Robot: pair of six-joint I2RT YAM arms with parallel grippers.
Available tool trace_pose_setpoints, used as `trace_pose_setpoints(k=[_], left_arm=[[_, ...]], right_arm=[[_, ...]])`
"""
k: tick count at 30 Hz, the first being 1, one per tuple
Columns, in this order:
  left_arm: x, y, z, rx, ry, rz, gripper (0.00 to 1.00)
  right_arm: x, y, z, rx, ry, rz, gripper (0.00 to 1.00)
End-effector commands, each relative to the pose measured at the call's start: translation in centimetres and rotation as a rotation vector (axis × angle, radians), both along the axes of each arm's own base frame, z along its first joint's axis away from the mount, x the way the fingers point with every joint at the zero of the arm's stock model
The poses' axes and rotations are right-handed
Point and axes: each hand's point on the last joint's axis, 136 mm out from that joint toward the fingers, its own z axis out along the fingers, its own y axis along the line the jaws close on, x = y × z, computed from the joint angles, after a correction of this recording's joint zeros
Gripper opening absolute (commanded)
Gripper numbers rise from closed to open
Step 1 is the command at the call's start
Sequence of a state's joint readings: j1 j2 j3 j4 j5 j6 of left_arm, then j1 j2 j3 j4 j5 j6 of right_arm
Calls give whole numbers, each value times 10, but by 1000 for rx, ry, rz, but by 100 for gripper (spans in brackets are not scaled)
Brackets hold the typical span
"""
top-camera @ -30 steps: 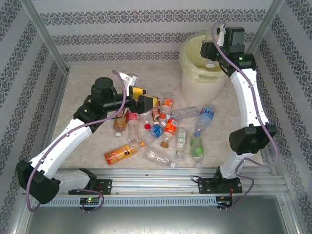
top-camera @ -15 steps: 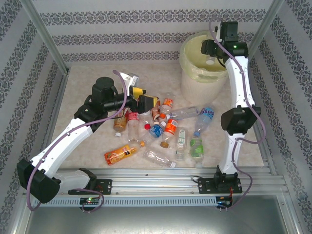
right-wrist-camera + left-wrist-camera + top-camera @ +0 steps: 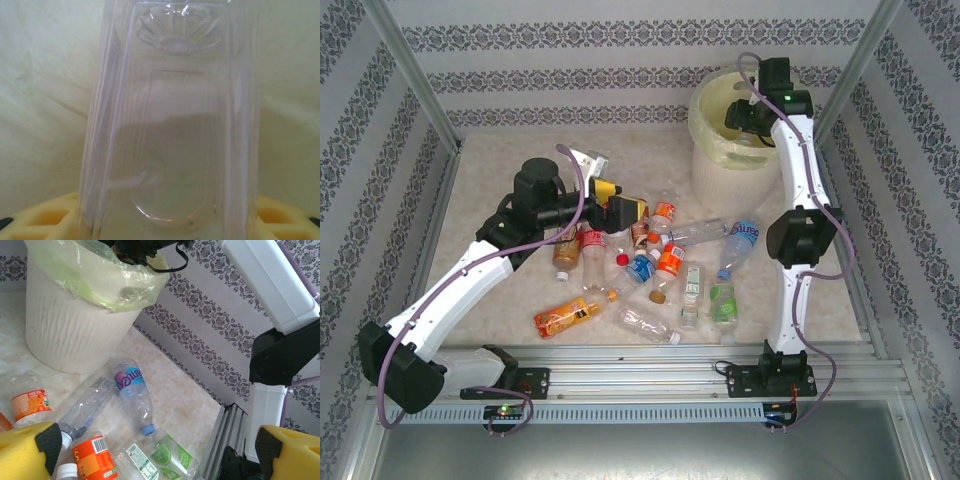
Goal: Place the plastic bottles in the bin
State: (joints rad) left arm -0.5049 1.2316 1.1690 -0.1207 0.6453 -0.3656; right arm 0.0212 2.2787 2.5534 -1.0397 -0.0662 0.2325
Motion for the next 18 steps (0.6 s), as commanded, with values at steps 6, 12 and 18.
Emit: trace_pose_setpoints(k=[6, 12, 18], left_arm=[[-2, -3, 2, 15, -20, -7, 100], [-2, -4, 0, 21, -18, -9, 100], [-2, -6, 0, 22, -16, -12, 100]], right_arm=[[4, -4, -20, 25, 46, -7, 56], [5, -3, -35, 29, 83, -10, 57], [4, -4, -35, 28, 84, -14, 66]])
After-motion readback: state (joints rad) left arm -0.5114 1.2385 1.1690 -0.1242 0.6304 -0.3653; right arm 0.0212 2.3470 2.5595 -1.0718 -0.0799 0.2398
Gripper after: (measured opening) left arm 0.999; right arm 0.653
